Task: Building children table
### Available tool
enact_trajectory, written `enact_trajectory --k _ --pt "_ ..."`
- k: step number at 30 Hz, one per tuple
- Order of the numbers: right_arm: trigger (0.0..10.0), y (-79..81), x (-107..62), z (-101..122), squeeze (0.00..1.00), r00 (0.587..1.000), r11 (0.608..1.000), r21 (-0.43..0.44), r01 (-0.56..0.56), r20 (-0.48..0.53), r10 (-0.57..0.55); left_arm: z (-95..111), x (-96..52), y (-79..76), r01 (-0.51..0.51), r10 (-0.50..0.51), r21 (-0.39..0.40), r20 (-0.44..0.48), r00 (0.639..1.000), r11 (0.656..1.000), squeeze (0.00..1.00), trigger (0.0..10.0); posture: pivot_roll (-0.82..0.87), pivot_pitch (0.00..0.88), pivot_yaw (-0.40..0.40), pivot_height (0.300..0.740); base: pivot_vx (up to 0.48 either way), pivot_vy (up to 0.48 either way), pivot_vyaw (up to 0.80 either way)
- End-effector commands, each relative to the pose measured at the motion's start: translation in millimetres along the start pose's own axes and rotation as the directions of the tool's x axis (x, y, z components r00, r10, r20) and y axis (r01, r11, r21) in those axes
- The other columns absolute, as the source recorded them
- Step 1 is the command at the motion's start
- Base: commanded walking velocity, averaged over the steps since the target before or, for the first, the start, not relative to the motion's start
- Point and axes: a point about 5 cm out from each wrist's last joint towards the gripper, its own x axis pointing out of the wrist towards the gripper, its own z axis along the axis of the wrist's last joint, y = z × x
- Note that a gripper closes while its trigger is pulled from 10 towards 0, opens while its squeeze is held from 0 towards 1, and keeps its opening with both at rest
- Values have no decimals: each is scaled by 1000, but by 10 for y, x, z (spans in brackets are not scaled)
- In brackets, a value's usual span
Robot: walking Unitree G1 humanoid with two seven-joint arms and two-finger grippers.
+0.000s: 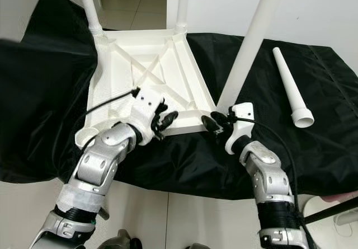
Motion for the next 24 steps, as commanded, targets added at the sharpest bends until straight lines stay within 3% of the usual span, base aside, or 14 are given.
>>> enact_trajectory --k 1,3,7,10,12,14,15,16,24 --pt "10000 -239 -34 97 0 992 993 -16 121 48 -120 -61 1 -32 3 -3 1 -36 999 1000 0 10000 -21 16 14 740 0 0 0" --pt "10000 -357 -38 129 0 973 975 -21 221 80 -219 -118 20 -21 -22 22 6 -73 997 1000 0 10000 -20 17 15 740 0 0 0" --pt "10000 -377 -30 148 0 961 967 11 255 107 -254 -170 34 5 -53 53 4 -111 992 999 0 10000 -21 17 15 740 0 0 0" --pt "10000 -229 1 150 0 967 977 41 209 139 -213 -220 43 67 -94 95 17 -146 985 995 0 10000 -22 18 18 740 0 0 0" --pt "10000 -229 1 150 0 967 977 41 209 139 -213 -220 43 67 -94 95 17 -146 985 995 0 10000 -22 18 18 740 0 0 0" --pt "10000 -31 30 161 0 972 987 71 143 179 -154 -243 56 126 -127 129 24 -170 977 992 0 10000 -24 18 23 740 0 0 0" --pt "10000 -31 30 161 0 972 987 71 143 179 -154 -243 56 126 -127 129 24 -170 977 992 0 10000 -24 18 23 740 0 0 0" --pt "10000 112 51 185 0 968 991 89 102 220 -119 -239 74 161 -147 150 31 -178 973 989 0 10000 -29 18 29 740 0 0 0" --pt "10000 276 58 207 0 961 992 104 76 259 -101 -233 126 206 -167 174 52 -193 966 985 0 10000 -42 17 36 740 0 0 0"
